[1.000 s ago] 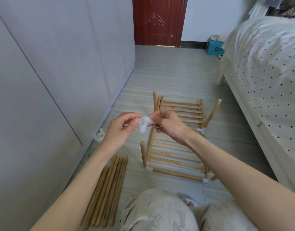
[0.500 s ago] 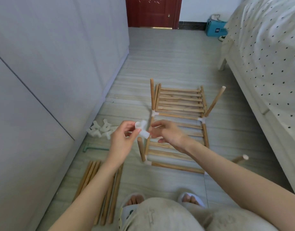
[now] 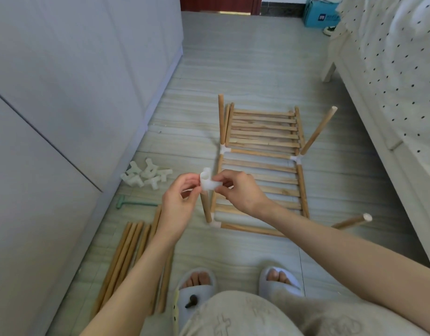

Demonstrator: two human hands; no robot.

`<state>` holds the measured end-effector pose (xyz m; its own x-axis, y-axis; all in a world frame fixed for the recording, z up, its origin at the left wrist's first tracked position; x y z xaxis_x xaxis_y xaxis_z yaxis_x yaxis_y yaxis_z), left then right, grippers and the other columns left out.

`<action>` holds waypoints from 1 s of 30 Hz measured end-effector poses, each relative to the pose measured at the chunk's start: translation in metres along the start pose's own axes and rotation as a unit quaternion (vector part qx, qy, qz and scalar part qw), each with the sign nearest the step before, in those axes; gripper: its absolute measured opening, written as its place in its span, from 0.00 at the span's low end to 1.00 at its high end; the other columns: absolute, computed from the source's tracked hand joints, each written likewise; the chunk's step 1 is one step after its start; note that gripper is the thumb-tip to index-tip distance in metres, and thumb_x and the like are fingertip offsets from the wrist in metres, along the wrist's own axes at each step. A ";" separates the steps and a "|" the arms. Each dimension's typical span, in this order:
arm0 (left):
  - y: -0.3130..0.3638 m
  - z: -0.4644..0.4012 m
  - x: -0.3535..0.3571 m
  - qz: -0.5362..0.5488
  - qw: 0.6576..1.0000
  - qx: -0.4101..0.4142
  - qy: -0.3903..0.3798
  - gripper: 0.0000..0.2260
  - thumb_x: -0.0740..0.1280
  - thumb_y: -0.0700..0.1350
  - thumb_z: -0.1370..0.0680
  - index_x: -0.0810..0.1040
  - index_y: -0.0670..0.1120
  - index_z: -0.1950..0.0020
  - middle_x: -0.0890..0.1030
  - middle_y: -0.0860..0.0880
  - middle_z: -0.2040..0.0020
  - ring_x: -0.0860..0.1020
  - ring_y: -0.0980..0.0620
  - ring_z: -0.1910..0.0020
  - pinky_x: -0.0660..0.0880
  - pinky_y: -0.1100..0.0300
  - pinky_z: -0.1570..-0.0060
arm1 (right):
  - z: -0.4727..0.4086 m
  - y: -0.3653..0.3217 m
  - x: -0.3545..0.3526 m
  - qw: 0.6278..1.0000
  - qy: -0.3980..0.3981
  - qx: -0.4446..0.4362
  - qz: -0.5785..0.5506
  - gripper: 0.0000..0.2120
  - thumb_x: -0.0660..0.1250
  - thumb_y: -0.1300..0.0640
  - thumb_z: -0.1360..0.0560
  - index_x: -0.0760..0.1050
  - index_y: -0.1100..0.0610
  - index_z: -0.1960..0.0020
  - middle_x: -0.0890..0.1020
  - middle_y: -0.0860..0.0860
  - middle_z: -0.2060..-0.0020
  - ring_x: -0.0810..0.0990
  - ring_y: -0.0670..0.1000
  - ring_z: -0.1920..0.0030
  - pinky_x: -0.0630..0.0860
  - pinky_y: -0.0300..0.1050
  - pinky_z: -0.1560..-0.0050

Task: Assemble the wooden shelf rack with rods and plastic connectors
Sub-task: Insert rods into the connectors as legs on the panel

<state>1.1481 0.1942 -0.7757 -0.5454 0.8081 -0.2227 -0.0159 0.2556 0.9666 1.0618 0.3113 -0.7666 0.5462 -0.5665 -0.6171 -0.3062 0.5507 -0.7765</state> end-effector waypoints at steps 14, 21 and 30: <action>-0.040 0.006 0.008 0.022 0.996 -0.076 -0.031 0.15 0.68 0.33 0.26 0.74 0.53 0.50 0.82 0.54 0.54 0.80 0.58 0.49 0.74 0.68 0.52 | 0.001 0.002 0.010 0.999 -0.011 -0.026 0.023 0.11 0.67 0.62 0.26 0.79 0.58 0.44 0.82 0.51 0.51 0.75 0.44 0.55 0.68 0.29 0.52; -0.063 0.008 0.022 0.161 0.971 -0.161 -0.076 0.16 0.58 0.38 0.20 0.83 0.54 0.52 0.83 0.50 0.48 0.80 0.56 0.45 0.75 0.64 0.49 | 0.001 0.000 0.015 0.993 -0.022 -0.052 0.103 0.12 0.65 0.60 0.24 0.77 0.58 0.42 0.82 0.54 0.51 0.78 0.53 0.50 0.72 0.42 0.48; -0.068 0.004 0.050 0.189 0.924 -0.270 -0.195 0.16 0.56 0.63 0.22 0.83 0.61 0.52 0.82 0.56 0.46 0.77 0.66 0.46 0.71 0.56 0.49 | 0.005 -0.006 0.016 0.984 -0.020 -0.096 0.151 0.12 0.63 0.60 0.23 0.77 0.59 0.41 0.81 0.55 0.52 0.77 0.54 0.52 0.72 0.46 0.50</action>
<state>1.1250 0.2194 -0.8525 -0.2552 0.9421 0.2176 -0.3596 -0.3013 0.8831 1.0768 0.3020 -0.7712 0.4367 -0.3689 -0.8205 -0.5985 0.5618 -0.5712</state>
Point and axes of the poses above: each hand's wrist, its own z-axis away from the middle knuckle, its own x-axis out of the palm, y = z × x, the point moved 9 cm from there along -z, towards the middle knuckle
